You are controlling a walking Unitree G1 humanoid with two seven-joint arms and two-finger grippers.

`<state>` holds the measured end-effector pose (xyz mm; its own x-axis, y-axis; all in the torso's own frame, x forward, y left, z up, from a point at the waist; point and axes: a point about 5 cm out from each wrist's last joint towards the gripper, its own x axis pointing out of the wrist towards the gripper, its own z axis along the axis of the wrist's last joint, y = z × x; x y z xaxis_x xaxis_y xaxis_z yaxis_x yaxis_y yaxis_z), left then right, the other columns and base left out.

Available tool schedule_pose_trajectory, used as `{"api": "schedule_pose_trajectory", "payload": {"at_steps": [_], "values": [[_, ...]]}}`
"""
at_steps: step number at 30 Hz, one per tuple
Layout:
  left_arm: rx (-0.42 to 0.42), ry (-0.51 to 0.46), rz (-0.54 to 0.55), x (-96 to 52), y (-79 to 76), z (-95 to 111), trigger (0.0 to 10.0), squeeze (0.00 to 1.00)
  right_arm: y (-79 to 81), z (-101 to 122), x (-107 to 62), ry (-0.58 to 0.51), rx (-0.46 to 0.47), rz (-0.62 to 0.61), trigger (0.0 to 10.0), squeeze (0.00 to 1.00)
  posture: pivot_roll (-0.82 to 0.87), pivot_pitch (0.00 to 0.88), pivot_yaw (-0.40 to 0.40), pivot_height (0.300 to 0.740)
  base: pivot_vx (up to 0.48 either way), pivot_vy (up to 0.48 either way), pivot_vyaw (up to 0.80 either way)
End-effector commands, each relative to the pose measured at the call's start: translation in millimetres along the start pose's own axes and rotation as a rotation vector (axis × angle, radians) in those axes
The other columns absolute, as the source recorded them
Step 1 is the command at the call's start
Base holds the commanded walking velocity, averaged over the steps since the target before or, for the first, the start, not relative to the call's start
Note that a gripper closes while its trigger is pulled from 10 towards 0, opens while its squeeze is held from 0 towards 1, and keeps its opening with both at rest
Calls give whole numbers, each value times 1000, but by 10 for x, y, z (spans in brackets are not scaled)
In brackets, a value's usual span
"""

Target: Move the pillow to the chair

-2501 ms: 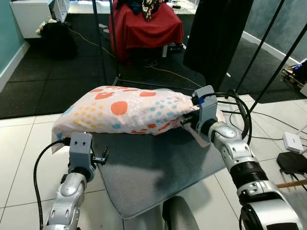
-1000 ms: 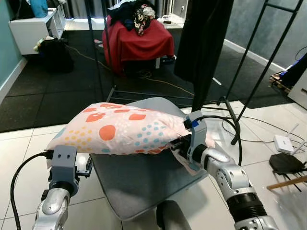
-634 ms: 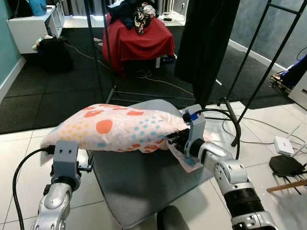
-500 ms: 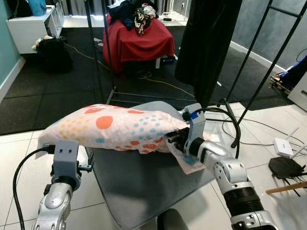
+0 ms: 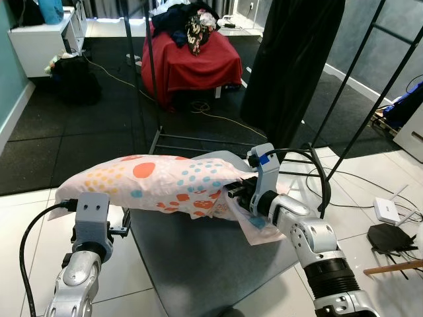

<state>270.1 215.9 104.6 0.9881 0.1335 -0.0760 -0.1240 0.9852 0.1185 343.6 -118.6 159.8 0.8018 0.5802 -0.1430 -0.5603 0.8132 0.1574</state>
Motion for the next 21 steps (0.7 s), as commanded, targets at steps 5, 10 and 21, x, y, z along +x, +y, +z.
{"api": "schedule_pose_trajectory", "payload": {"at_steps": [5, 10, 21], "values": [[8, -5, -6, -16, -29, -8, 10000, 0, 92, 214, 12, -103, -15, 47, 0, 0, -155, 42, -67, 705, 0, 0, 0], [6, -3, -2, -24, -25, -16, 10000, 0, 98, 209, 8, -102, -13, 49, 0, 0, -159, 43, -66, 715, 0, 0, 0], [-36, 10, -4, -35, -64, -54, 10000, 0, 76, 223, -16, -107, -12, 43, 0, 0, -165, 35, -60, 740, 0, 0, 0]]}}
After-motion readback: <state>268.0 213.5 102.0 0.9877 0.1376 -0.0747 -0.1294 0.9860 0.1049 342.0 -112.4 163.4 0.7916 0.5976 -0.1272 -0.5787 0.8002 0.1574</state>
